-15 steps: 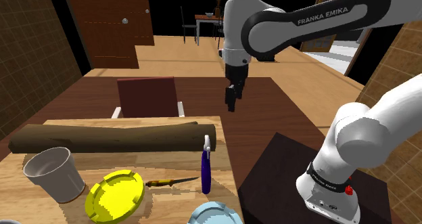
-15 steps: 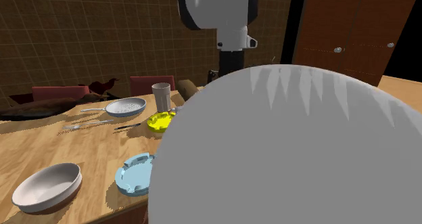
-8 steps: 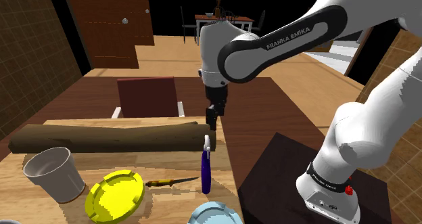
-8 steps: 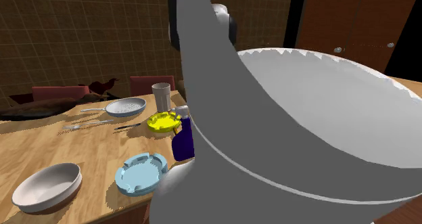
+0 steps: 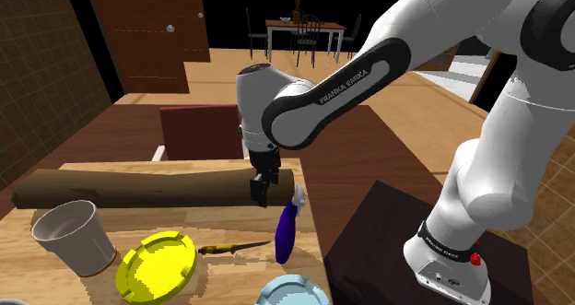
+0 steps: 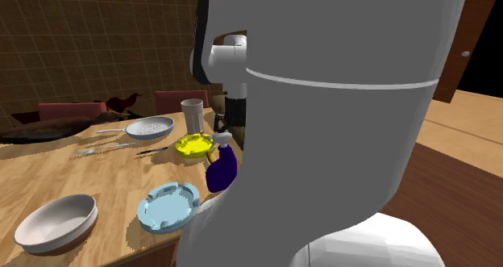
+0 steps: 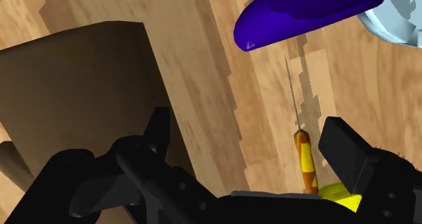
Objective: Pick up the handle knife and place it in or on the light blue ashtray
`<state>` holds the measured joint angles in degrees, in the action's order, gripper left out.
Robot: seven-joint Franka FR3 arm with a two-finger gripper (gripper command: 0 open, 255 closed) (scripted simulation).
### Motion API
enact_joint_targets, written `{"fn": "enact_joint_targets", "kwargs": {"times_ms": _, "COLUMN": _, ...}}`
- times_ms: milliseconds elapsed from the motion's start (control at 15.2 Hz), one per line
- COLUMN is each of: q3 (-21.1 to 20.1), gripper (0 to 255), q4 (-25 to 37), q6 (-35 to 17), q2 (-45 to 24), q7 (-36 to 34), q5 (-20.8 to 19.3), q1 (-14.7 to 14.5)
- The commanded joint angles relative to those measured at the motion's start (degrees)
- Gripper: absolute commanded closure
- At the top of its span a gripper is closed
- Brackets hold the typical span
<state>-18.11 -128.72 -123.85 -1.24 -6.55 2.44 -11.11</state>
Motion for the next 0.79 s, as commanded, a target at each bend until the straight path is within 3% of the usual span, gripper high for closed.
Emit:
{"fn": "enact_joint_targets", "kwargs": {"times_ms": 0, "q3": -0.7, "gripper": 0, "q4": 1.9, "q6": -1.8, "q2": -3.9, "q7": -0.8, "q5": -0.8, "q1": -0.7}}
{"fn": "enact_joint_targets", "kwargs": {"times_ms": 726, "q3": -1.9, "gripper": 0, "q4": 16.7, "q6": -6.3, "q2": -24.6, "q7": -5.6, "q5": -6.6, "q1": -7.0}}
